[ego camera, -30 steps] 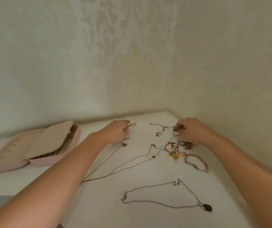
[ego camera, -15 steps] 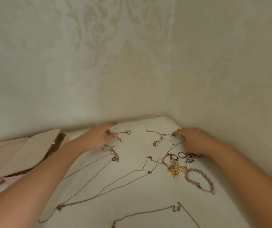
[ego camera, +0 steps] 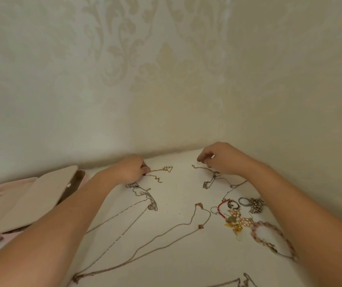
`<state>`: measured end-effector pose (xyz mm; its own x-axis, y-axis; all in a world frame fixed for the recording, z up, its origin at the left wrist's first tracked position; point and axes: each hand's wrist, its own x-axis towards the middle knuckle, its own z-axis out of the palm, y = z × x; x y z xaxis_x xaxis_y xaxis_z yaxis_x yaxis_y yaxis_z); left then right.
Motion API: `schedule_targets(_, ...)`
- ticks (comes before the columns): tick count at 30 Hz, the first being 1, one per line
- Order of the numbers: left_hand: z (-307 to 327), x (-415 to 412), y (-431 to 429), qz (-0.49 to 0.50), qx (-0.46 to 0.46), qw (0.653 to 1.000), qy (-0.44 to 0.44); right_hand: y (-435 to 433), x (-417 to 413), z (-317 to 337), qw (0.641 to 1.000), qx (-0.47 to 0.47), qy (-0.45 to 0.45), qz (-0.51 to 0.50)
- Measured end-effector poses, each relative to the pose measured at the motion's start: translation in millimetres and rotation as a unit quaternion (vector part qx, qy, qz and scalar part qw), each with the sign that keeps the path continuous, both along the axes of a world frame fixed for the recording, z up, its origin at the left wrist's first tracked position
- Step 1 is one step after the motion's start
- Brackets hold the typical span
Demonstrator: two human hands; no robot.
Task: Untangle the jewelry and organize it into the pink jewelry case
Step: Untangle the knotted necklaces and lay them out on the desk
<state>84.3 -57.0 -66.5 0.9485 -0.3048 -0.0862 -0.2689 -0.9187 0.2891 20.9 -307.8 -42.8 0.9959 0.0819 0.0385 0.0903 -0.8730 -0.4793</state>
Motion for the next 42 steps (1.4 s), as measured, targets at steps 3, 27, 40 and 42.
schedule_targets(3,-3,-3,5,0.003,-0.045,0.999,-0.027,13,12,-5,1.0,0.013,0.012,0.024)
schedule_targets(27,2,-16,13,0.048,-0.541,0.817,0.194,43,32,-14,0.986,-0.001,0.057,0.159)
schedule_targets(40,32,-33,0,0.002,-0.445,0.873,0.198,18,11,14,0.821,0.559,0.04,0.111)
schedule_targets(42,31,-35,-1,-0.014,-0.44,0.876,0.197,19,8,17,0.787,0.603,0.052,0.115)
